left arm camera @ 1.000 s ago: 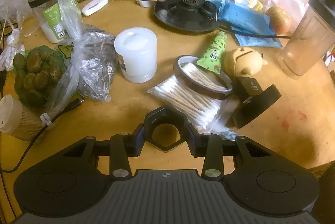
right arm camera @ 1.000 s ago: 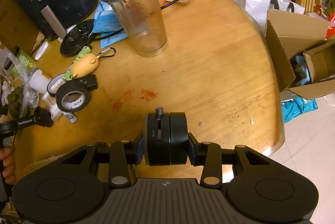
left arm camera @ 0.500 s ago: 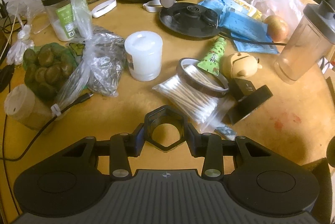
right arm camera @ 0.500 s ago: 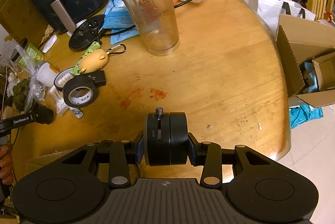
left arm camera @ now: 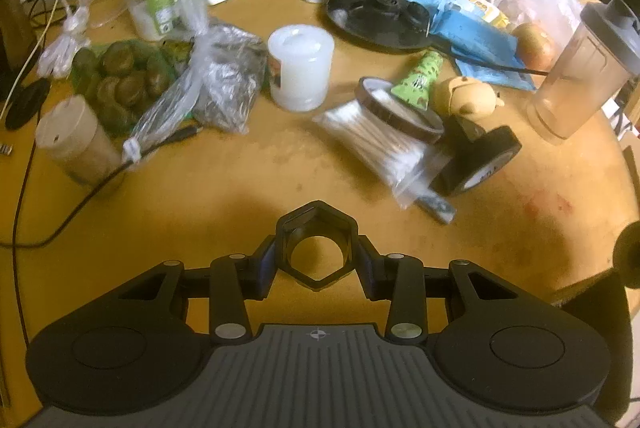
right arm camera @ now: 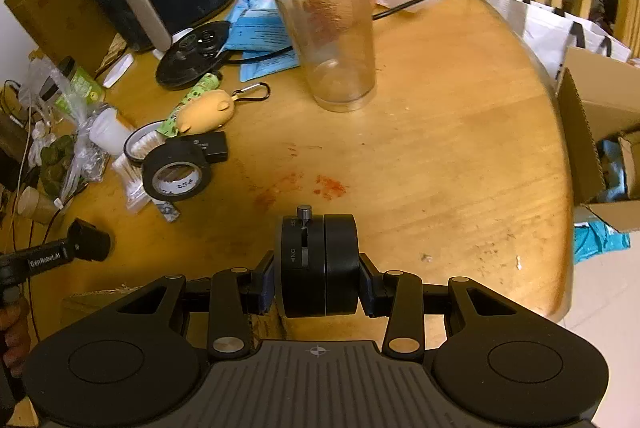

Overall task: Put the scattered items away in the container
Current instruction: 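Carry the cylinder and hexagonal cup with both tools toward the cardboard box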

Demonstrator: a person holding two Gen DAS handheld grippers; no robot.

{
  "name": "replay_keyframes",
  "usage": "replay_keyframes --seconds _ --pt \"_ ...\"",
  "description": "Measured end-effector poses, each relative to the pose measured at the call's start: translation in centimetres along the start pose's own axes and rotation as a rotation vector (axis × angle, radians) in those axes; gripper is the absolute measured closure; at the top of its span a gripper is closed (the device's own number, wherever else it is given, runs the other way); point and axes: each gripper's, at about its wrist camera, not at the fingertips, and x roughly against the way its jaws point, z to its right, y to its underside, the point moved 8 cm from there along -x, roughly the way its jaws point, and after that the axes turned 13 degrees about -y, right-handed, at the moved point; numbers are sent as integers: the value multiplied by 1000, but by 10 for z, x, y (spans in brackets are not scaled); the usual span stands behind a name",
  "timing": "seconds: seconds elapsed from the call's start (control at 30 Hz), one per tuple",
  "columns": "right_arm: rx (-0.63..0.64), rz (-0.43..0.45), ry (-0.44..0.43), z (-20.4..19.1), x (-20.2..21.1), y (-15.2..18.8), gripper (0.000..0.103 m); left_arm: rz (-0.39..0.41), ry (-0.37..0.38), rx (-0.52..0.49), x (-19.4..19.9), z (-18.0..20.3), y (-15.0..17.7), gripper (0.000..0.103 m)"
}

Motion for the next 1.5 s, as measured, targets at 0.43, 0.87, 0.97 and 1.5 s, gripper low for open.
replay_keyframes --seconds 0.43,0.87,0.97,1.5 --pt "55 -26 -31 -12 -8 -5 60 -32 -20 49 8 -8 29 63" --pt "96 -36 -53 -20 -8 -8 60 -42 -32 90 15 -11 39 63" --pt "102 -34 -56 -20 -6 -9 60 -43 -37 100 17 -12 40 63" --pt "235 -8 -195 -67 36 -5 60 93 20 160 104 -13 27 63"
